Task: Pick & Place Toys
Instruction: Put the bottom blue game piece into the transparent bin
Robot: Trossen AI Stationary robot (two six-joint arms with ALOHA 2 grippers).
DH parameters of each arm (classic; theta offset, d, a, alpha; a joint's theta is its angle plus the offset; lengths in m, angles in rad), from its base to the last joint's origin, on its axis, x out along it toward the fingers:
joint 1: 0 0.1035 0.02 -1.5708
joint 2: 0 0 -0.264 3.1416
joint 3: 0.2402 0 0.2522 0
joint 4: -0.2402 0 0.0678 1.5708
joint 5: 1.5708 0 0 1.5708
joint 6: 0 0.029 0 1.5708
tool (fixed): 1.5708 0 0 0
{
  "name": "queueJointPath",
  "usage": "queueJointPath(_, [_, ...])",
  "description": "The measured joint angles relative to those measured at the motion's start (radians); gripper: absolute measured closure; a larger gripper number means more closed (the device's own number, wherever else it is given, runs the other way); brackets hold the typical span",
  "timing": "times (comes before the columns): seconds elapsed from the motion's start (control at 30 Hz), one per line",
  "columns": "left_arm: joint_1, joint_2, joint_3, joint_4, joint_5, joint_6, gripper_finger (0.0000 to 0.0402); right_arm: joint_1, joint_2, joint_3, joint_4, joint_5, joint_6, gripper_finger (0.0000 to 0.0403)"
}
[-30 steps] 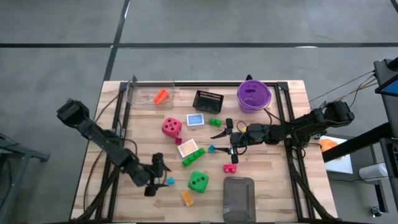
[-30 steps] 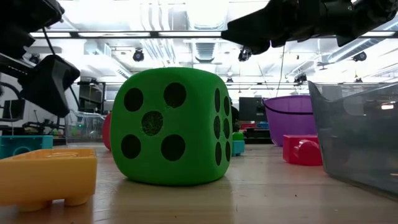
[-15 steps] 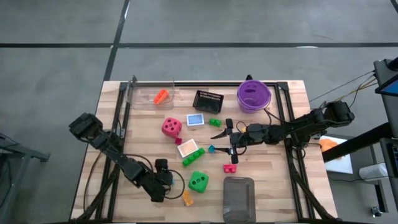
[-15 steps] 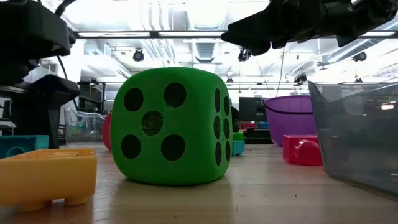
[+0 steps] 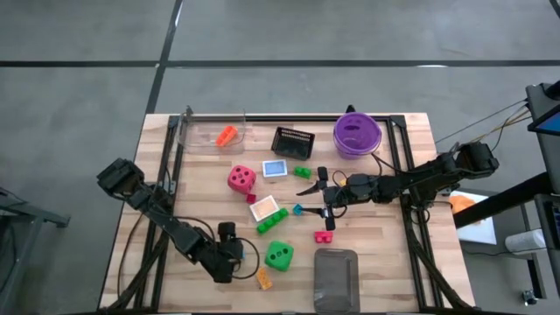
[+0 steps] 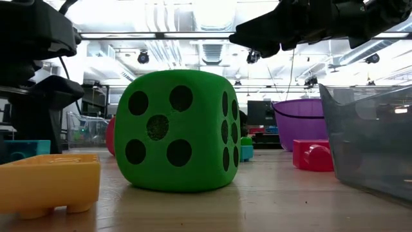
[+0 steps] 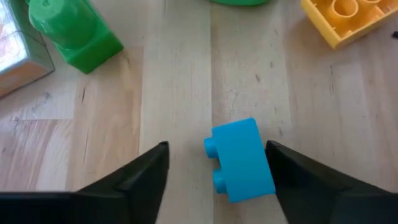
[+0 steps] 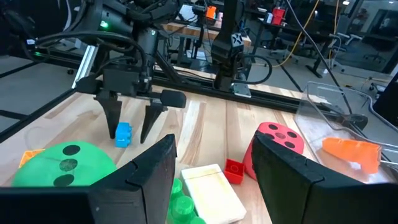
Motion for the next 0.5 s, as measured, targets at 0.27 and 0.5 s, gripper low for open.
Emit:
queueJointPath(0.27, [0.000, -0.001, 0.000, -0.003, 0.000, 0.020, 0.0302, 0.000, 0.000, 0.000, 0.000, 0.000, 0.000, 0.0200])
queueJointPath(0.5, [-0.003, -0.025, -0.015, 0.029, -0.056, 0.068, 0.0312, 0.000, 0.000, 0.000, 0.000, 0.000, 0.001, 0.0200])
